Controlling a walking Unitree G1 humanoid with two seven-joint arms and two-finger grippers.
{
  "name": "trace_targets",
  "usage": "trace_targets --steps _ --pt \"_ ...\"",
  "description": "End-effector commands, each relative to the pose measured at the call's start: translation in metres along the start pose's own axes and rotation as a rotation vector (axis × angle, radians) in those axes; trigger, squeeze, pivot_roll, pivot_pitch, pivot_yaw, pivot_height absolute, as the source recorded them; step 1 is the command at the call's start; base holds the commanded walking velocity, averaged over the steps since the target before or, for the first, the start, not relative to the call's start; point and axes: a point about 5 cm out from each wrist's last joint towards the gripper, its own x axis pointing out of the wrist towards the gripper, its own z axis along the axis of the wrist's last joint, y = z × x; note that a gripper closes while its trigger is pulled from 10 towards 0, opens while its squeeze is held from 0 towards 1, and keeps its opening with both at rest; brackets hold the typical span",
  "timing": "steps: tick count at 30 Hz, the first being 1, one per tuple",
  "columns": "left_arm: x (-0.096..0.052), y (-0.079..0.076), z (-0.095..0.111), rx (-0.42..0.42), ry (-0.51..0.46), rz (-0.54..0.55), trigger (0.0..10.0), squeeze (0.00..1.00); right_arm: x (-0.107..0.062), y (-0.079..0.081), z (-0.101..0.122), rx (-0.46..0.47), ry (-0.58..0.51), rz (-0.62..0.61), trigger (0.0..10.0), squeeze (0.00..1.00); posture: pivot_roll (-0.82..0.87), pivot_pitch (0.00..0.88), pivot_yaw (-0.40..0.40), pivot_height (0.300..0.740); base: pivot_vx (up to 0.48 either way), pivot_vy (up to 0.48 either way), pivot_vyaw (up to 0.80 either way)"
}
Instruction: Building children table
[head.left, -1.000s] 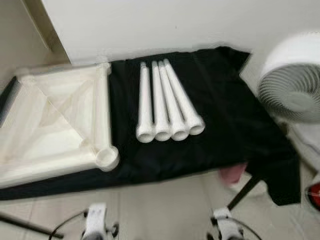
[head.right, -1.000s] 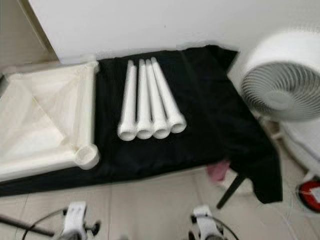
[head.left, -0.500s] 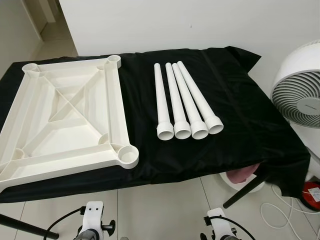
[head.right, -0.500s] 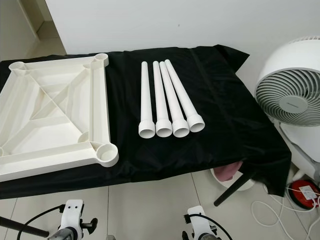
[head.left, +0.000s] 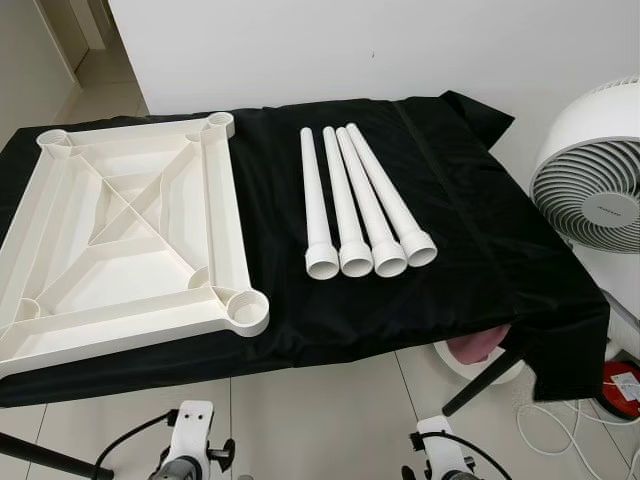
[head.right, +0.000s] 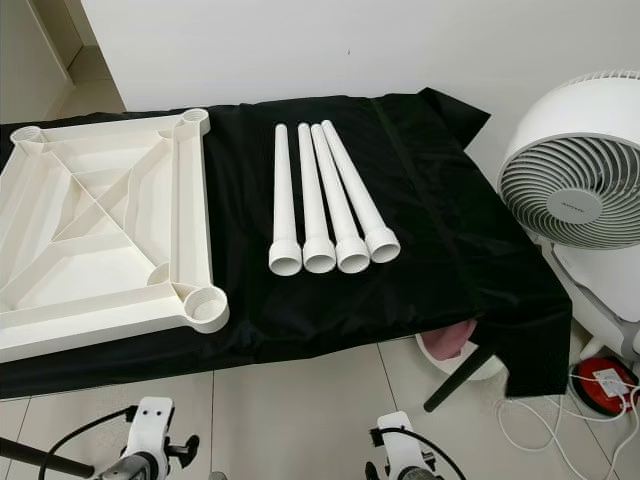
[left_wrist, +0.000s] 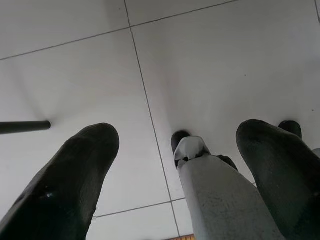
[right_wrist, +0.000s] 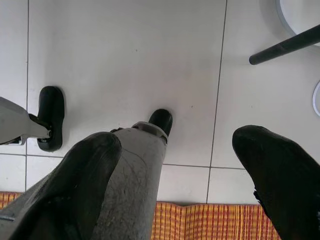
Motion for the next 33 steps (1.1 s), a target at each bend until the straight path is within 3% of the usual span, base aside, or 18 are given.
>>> trace_targets --steps 1,12,17,21,22,23,30,33 --pt "-0.001 -0.003 -0.002 0.034 -0.009 -0.083 10.0 0.00 0.001 0.006 0.003 -0.002 -0.013 0.022 10.0 0.00 -0.05 0.000 0.060 0.740 0.000 0.000 0.00" --pt "-0.005 0.004 -0.002 0.034 -0.052 -0.093 10.0 0.00 0.003 0.006 0.012 -0.059 -0.048 0.042 10.0 0.00 -0.04 0.000 0.052 0.740 0.000 0.000 0.00" --pt "-0.009 -0.005 0.000 0.083 -0.126 -0.260 10.0 0.00 0.003 0.009 0.022 -0.118 -0.111 0.109 10.0 0.00 -0.03 0.008 0.046 0.740 0.000 0.000 0.00" --pt "-0.011 -0.006 -0.001 0.110 -0.137 -0.301 10.0 0.00 0.003 0.010 0.025 -0.139 -0.127 0.136 10.0 0.00 -0.03 0.008 0.046 0.740 0.000 0.000 0.00" --pt "-0.019 -0.005 -0.005 0.202 -0.179 -0.423 10.0 0.00 0.001 0.011 0.034 -0.203 -0.185 0.237 10.0 0.00 -0.03 0.038 0.038 0.740 0.000 0.000 0.00" --pt "-0.023 -0.004 -0.007 0.237 -0.191 -0.460 10.0 0.00 0.000 0.011 0.037 -0.228 -0.208 0.271 10.0 0.00 -0.03 0.038 0.038 0.740 0.000 0.000 0.00" --pt "-0.035 0.003 -0.018 0.335 -0.197 -0.570 10.0 0.00 -0.005 0.008 0.051 -0.283 -0.289 0.402 10.0 0.00 -0.02 0.058 0.035 0.740 0.000 0.000 0.00" --pt "-0.045 0.009 -0.022 0.410 -0.214 -0.644 10.0 0.00 -0.011 0.008 0.061 -0.369 -0.355 0.520 10.0 0.00 -0.02 0.058 0.035 0.740 0.000 0.000 0.00"
